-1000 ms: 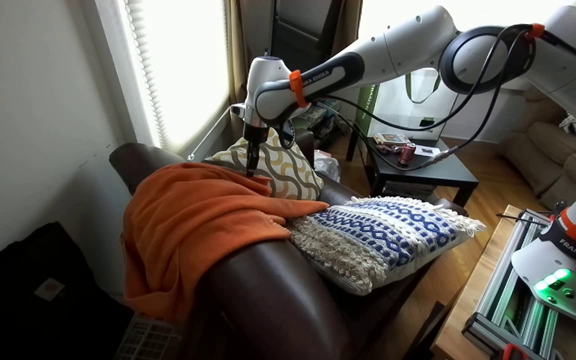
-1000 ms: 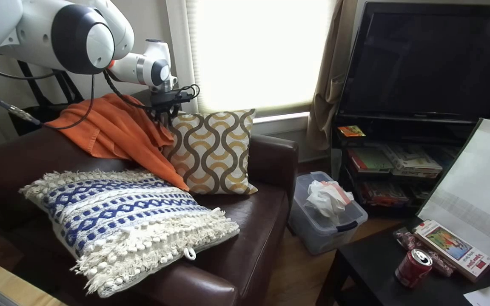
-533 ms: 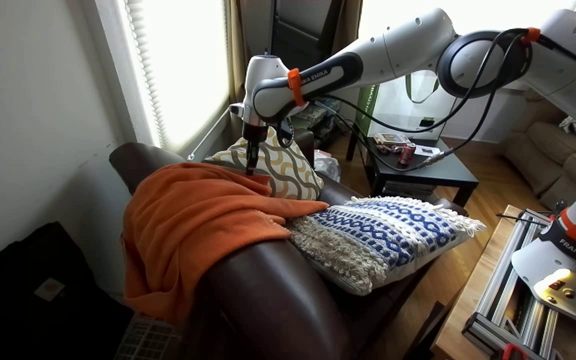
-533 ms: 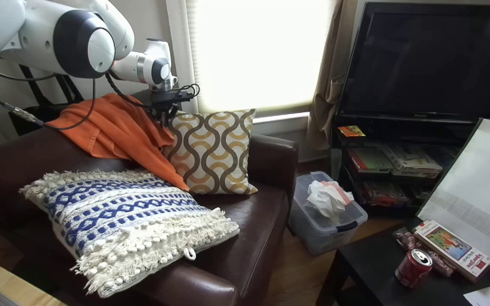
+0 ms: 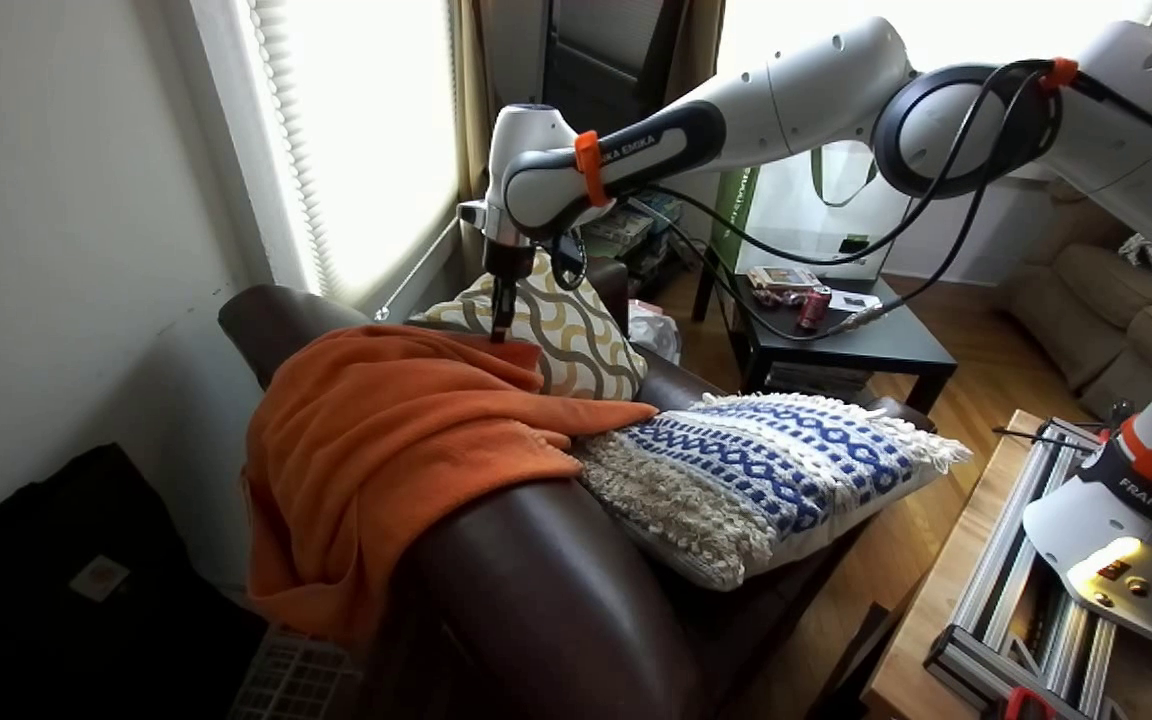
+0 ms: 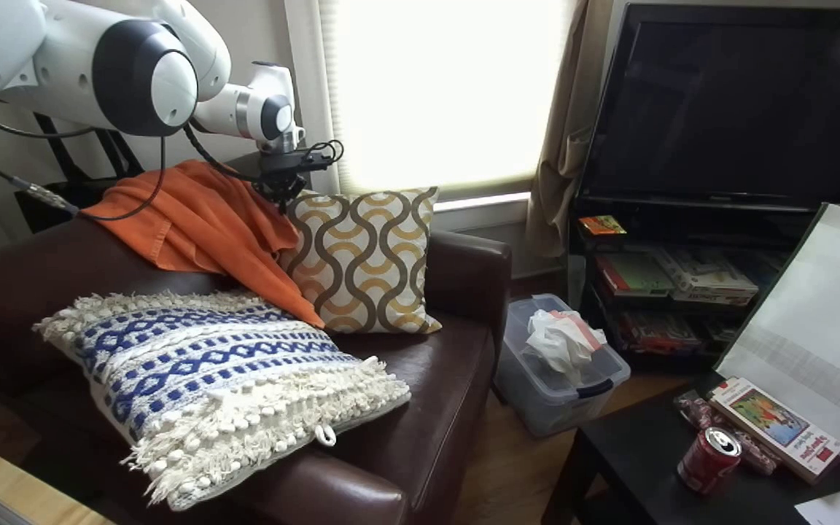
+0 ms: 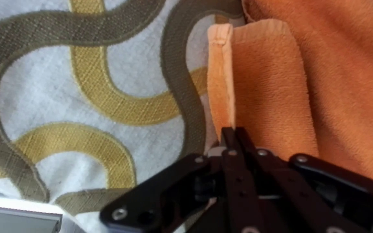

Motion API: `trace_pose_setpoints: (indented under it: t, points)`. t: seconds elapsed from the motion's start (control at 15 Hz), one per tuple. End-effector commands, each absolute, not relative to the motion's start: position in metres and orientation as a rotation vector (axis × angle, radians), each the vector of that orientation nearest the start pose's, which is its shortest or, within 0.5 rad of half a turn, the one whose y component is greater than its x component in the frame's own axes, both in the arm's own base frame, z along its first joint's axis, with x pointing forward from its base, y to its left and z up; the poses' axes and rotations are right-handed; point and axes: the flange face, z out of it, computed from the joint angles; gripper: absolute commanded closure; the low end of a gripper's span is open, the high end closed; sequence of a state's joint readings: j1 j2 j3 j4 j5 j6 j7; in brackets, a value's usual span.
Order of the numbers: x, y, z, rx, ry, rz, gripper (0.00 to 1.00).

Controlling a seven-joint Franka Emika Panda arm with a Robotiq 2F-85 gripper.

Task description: Spread the yellow towel more on the right sofa support side of the sofa

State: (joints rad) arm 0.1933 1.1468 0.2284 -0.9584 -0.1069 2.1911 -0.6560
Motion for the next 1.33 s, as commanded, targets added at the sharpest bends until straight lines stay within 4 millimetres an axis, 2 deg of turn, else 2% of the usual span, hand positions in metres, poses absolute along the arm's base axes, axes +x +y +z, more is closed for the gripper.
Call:
trace_pose_setpoints:
  t: [0.0, 0.33, 0.47, 0.6, 0.67, 0.73, 1.2, 1.27]
  points:
    - [0.768, 0.248, 0.221, -2.698, -1.484, -0.307, 0.99]
    - [0.800, 0.240, 0.318, -2.786, -1.489, -0.762, 0.99]
    - [0.808, 0.241, 0.350, -2.788, -1.509, -0.947, 0.99]
    - [0.810, 0.249, 0.370, -2.741, -1.541, -1.094, 0.99]
    - [0.807, 0.242, 0.360, -2.747, -1.515, -0.988, 0.99]
    - [0.807, 0.245, 0.366, -2.740, -1.516, -1.010, 0.97]
    - [0.807, 0.244, 0.362, -2.742, -1.516, -1.000, 0.97]
    - [0.807, 0.244, 0.362, -2.742, -1.516, -1.000, 0.99]
